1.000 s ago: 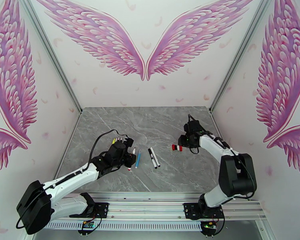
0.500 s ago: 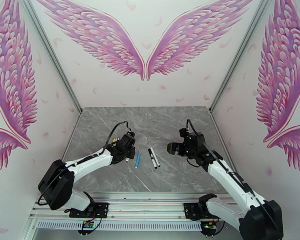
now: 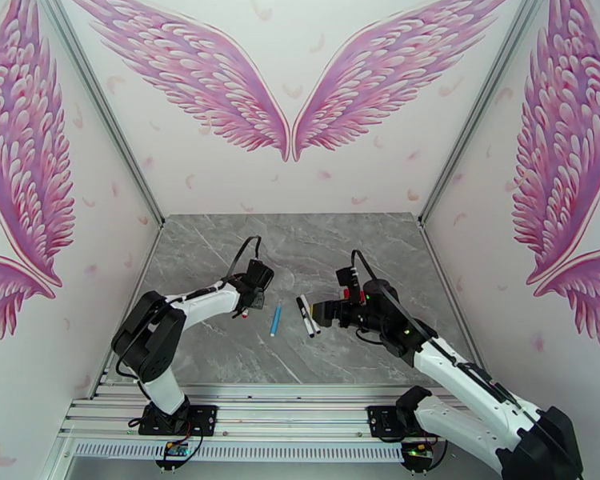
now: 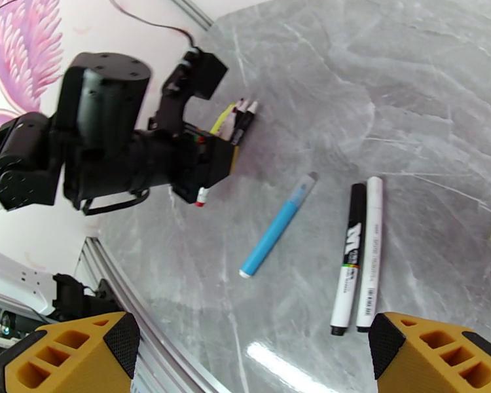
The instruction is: Open the pen caps
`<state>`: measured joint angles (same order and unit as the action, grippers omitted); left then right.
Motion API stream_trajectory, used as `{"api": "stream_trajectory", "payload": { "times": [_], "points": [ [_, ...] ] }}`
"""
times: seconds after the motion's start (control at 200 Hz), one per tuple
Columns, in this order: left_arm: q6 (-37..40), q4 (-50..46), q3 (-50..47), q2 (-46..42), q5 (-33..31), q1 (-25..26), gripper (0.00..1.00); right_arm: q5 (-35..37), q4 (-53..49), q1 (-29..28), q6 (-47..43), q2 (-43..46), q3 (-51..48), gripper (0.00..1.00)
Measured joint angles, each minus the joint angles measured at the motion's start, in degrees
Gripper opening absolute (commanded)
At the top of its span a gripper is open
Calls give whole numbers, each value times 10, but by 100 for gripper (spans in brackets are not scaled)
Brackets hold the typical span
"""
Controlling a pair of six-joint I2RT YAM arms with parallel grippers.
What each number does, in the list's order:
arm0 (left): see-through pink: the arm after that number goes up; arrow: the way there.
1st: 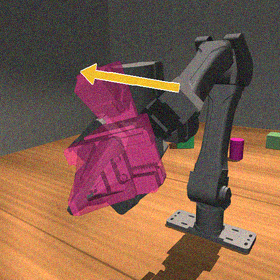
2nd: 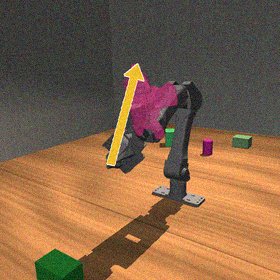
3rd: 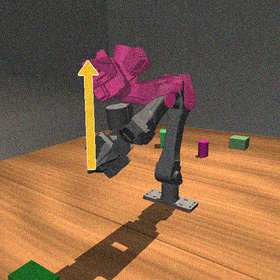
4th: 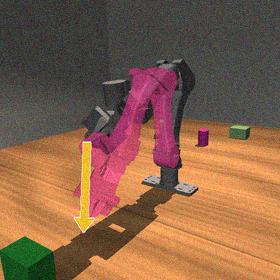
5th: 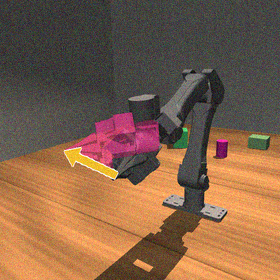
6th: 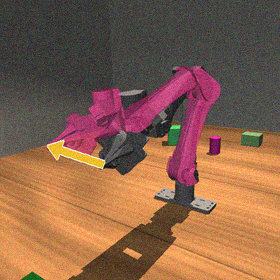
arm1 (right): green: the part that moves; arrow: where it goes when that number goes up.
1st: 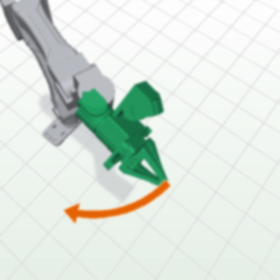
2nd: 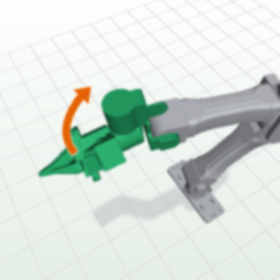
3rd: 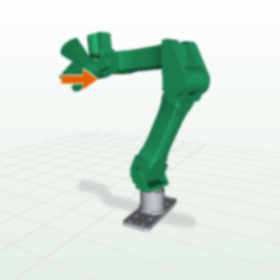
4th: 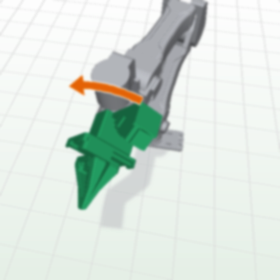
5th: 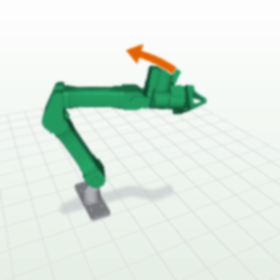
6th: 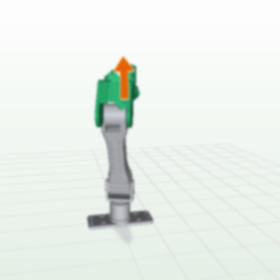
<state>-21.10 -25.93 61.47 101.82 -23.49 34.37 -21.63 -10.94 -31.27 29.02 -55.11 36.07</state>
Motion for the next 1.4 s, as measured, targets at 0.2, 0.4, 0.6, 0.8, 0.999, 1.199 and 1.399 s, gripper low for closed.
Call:
{"api": "stream_trajectory", "payload": {
  "times": [0.2, 0.4, 0.6, 0.8, 0.999, 1.199, 1.399],
  "points": [
    [-1, -10, 34, 41, -31, -2, 4, 4, 3, -12, 14, -10, 0, 99],
    [-2, -19, 59, 78, -55, -3, 6, 4, 3, -21, 18, -19, 0, 99],
    [-2, -25, 73, 96, -75, -4, 12, 4, 3, -22, 19, -23, 1, 99],
    [-1, -28, 79, 112, -86, -6, 18, 7, 0, -23, 19, -23, 5, 99],
    [0, -31, 85, 121, -95, -6, 24, 9, -2, -26, 19, -23, 12, 99],
    [2, -40, 92, 125, -102, -9, 30, 15, -6, -27, 19, -23, 14, 99],
    [3, -49, 103, 125, -102, -13, 30, 17, -19, -29, 17, -23, 15, 99]
  ]
}}
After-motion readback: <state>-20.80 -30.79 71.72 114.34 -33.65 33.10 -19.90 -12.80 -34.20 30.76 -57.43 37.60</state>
